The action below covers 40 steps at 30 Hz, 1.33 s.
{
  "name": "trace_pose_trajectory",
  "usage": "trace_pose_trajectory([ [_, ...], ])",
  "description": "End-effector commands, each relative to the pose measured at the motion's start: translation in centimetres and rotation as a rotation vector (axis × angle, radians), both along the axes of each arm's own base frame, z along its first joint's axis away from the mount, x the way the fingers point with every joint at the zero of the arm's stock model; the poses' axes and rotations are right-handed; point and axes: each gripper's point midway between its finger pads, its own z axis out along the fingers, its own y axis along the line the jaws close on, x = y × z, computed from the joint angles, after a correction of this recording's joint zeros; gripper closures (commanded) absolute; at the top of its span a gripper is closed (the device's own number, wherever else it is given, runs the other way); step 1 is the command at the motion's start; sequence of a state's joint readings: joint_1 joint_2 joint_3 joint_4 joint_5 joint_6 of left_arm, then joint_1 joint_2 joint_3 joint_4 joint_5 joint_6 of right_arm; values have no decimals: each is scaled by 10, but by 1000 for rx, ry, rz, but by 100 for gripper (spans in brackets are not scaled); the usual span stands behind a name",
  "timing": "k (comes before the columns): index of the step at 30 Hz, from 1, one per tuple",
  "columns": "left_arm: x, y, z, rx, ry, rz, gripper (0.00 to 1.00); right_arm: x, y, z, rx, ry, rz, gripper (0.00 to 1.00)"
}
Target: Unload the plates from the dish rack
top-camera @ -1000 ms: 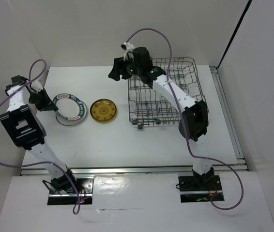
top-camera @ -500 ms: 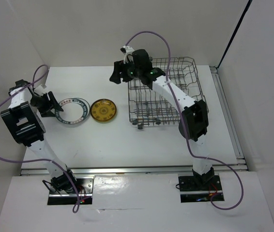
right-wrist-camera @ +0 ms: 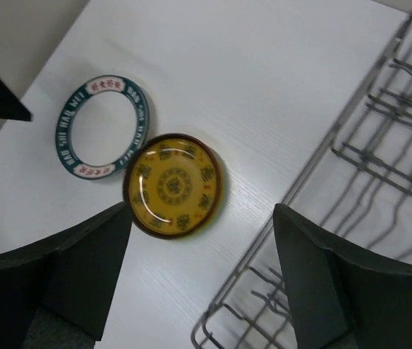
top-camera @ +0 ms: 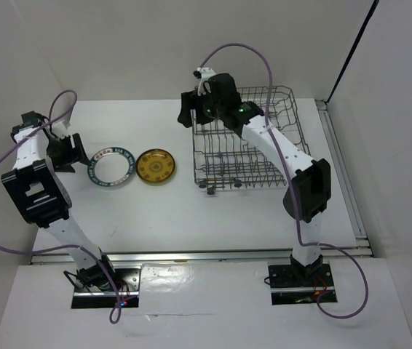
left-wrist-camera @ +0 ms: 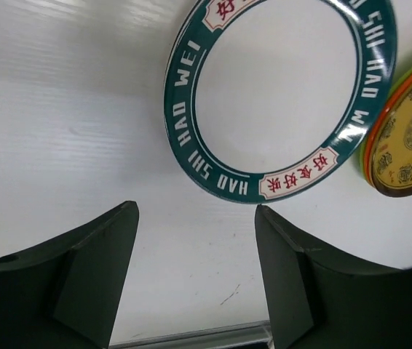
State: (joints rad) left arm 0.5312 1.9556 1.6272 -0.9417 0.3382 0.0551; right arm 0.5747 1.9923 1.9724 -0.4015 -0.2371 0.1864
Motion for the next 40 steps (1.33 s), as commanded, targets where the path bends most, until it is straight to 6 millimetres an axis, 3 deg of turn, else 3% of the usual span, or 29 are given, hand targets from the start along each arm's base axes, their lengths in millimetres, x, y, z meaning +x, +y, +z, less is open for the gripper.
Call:
trace_pose_trajectory([
  [1, -7, 11, 61, 187, -129, -10, 22, -6, -56, 31, -65, -38, -203, 13],
  [2, -10, 28, 67, 289, -135, 24, 22, -9, -69, 17, -111, -17, -251, 9],
  [3, -14, 37, 74, 354, -145, 48, 20, -7, -90, 15, -153, -26, -350, 0],
  [4, -26, 41, 83, 419, -157, 75, 20, -18, -106, 26, -169, -38, -391, 0],
  [5, -37, 59, 89, 526, -131, 138, 17, -25, -119, 11, -208, -12, -430, 0],
  [6, -38, 70, 98, 601, -153, 179, 11, -29, -134, 10, -233, -11, -472, 0],
  [7, -50, 76, 94, 647, -125, 205, 9, -41, -154, 19, -254, -12, -533, 0],
  [9, -70, 93, 111, 770, -106, 335, 6, -55, -178, 12, -271, 37, -632, 0],
  [10, -77, 97, 113, 798, -87, 373, 5, -68, -204, 16, -303, 46, -725, 0],
  [12, -93, 101, 109, 831, -39, 445, 5, -83, -225, 9, -283, 89, -858, 0],
  [13, -96, 100, 111, 832, -35, 461, 5, -98, -245, 11, -312, 98, -934, 0],
  [14, -103, 95, 99, 812, -1, 462, 5, -106, -251, 9, -269, 128, -1001, 0],
  [16, -109, 91, 101, 811, -16, 478, 5, -130, -267, -2, -309, 194, -1058, 0],
  [18, -116, 82, 93, 784, -7, 459, 5, -150, -276, -6, -271, 255, -1123, 0],
  [22, -118, 66, 95, 744, -83, 409, 5, -192, -296, -20, -319, 357, -1181, 0],
  [25, -125, 60, 96, 743, -101, 384, 5, -212, -296, -19, -273, 381, -1129, 0],
  [26, -128, 59, 95, 747, -101, 376, 5, -216, -297, -8, -218, 361, -1121, 0],
  [32, -140, 45, 94, 734, -140, 343, 5, -218, -296, 13, -150, 297, -1066, 0],
  [37, -148, 37, 90, 725, -137, 315, 5, -216, -288, 14, -129, 306, -1033, 0],
  [40, -152, 32, 93, 718, -143, 310, 5, -219, -284, 4, -137, 340, -1018, 0],
])
